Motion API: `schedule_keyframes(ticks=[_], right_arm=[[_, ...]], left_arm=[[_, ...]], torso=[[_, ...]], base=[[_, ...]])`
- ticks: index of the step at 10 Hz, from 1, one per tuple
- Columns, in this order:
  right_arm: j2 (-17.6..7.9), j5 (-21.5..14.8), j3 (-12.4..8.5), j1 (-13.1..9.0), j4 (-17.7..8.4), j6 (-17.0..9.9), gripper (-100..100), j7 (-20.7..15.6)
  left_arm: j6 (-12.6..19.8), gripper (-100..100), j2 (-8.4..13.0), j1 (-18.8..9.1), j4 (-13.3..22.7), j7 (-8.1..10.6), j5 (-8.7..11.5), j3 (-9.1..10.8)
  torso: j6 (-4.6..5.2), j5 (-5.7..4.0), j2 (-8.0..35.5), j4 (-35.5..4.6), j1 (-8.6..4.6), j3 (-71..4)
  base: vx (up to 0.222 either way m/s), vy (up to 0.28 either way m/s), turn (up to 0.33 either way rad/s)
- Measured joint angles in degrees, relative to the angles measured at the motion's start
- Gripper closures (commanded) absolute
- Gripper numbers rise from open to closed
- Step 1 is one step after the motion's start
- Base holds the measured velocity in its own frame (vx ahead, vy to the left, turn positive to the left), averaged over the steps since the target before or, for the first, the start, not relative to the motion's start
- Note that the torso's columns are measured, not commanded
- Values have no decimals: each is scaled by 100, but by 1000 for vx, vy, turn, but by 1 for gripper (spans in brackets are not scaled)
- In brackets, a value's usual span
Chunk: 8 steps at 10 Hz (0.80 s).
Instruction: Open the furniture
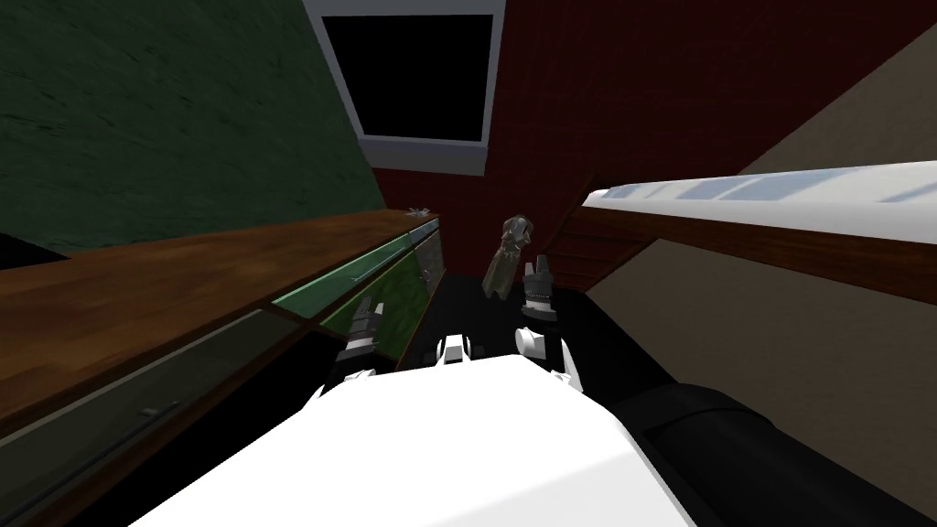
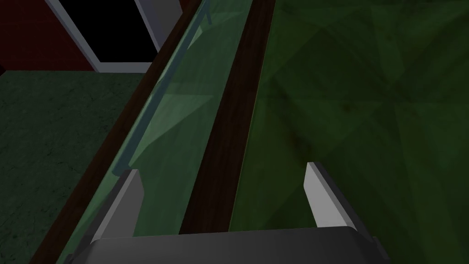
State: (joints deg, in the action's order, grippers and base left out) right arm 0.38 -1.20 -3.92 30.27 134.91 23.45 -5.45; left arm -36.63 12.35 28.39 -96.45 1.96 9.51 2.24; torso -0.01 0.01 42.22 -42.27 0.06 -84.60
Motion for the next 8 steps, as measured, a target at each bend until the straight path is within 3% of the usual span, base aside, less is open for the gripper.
schedule_keyframes(ticks=[1,2,4,6,8], right_arm=[[0,0,-1,2,0,0,0,0],[-1,0,-2,3,0,0,0,0],[0,0,0,0,0,0,0,0],[-1,0,-1,2,0,0,0,0],[0,0,0,0,0,0,0,0]], left_arm=[[-56,-100,5,6,124,5,169,1],[-77,-100,26,17,175,16,289,9],[-415,-100,342,382,486,151,651,239],[-515,-100,353,316,838,123,987,247],[-814,-100,655,623,1128,237,1346,475]], torso=[[-5,2,-13,4,8,-9],[-2,2,-14,5,7,-11],[3,-8,30,-9,-27,19],[-4,5,-9,3,16,-6],[2,-5,19,-5,-20,11]], base=[[8,8,48],[-83,-71,-348],[-74,-64,-428],[-49,-37,-258],[-72,-72,-412]])
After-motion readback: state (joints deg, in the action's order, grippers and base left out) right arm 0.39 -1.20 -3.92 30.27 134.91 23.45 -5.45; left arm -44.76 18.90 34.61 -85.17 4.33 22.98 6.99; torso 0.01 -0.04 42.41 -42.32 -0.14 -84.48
